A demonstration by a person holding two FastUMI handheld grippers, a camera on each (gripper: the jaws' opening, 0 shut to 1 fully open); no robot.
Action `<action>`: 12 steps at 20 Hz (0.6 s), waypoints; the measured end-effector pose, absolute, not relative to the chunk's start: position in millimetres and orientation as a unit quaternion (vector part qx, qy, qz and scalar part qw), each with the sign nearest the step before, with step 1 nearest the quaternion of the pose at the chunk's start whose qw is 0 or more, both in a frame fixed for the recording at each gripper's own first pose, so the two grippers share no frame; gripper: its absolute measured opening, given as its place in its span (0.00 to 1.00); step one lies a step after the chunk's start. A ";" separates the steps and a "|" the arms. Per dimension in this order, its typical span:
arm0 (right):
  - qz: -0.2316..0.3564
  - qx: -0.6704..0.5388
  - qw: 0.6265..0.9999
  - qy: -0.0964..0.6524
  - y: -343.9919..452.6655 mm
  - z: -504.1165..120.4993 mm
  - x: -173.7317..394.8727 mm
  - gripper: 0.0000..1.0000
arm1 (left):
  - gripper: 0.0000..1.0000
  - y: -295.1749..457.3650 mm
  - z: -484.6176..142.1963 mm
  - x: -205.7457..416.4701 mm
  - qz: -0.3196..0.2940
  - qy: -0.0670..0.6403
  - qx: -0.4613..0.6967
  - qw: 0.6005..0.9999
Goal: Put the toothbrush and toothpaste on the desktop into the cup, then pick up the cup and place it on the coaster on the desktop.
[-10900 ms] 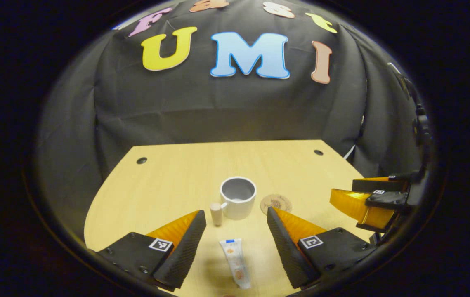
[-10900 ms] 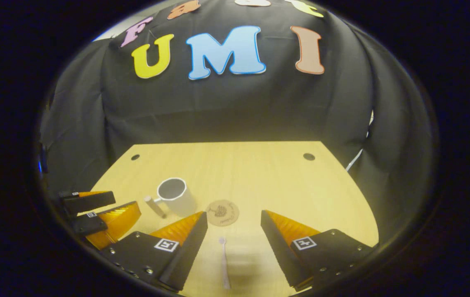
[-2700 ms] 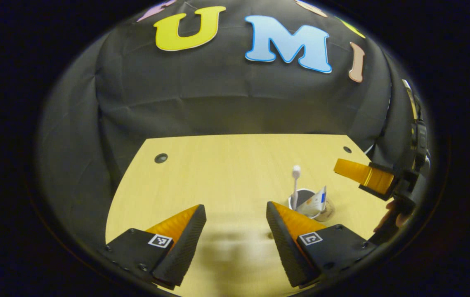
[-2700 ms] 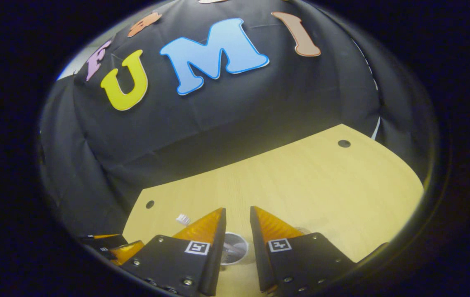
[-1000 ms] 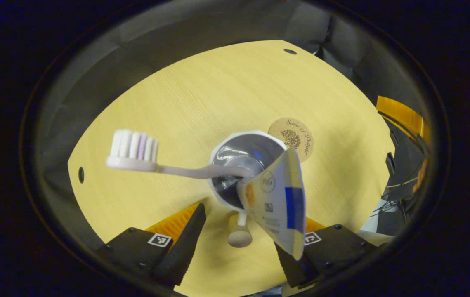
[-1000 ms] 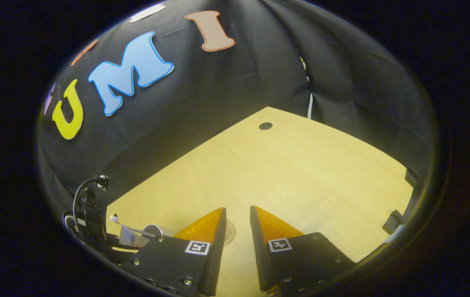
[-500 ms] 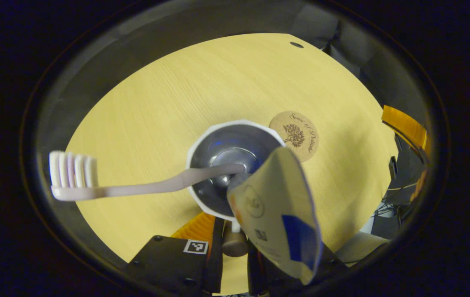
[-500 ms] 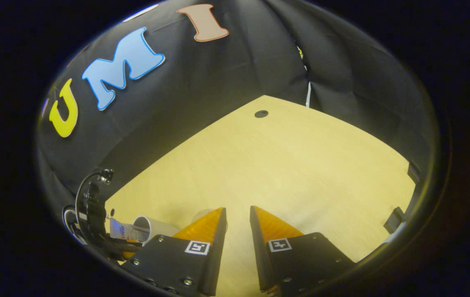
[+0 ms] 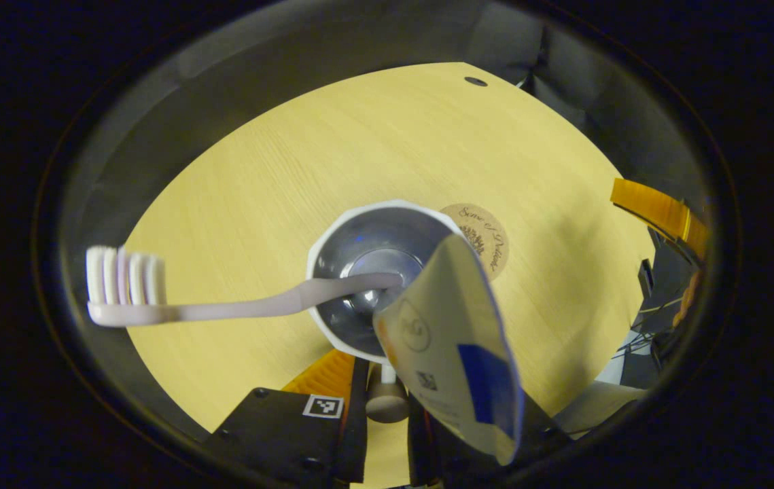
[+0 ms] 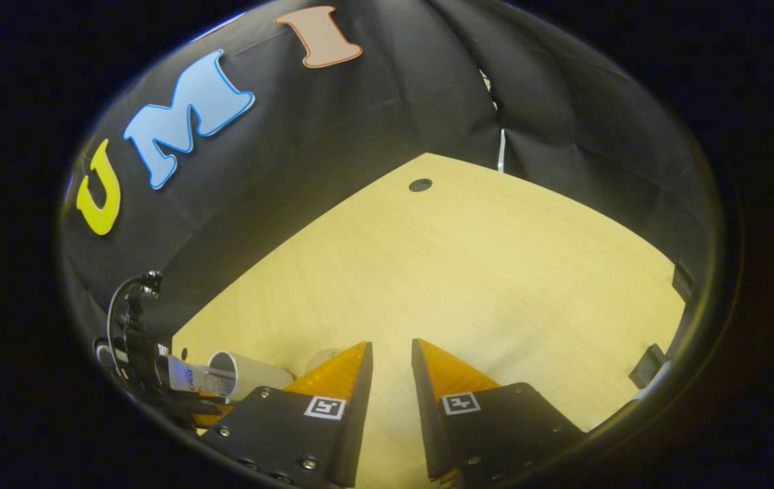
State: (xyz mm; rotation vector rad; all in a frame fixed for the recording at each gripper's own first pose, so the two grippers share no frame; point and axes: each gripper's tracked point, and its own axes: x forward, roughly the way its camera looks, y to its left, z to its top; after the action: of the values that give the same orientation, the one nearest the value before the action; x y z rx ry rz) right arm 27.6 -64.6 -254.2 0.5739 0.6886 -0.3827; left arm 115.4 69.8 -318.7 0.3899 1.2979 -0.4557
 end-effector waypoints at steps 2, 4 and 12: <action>-0.187 0.277 0.883 0.330 -68.9 -254.8 26.5 0.37 | 0.31 58.8 -319.5 114.4 -0.218 0.595 0.183 0.752; -0.190 0.279 0.882 0.329 -73.4 -254.6 24.6 0.37 | 0.32 51.4 -321.6 115.1 -0.225 0.595 0.185 0.749; -0.206 0.288 0.875 0.328 -98.2 -261.5 11.5 0.37 | 0.32 26.7 -327.0 117.1 -0.245 0.601 0.191 0.736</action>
State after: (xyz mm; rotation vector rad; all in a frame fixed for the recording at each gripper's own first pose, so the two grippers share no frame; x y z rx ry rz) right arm 11.5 -98.2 -261.5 0.6022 0.6854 -0.4306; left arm 117.1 26.7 -327.0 0.4197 1.3205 -0.5389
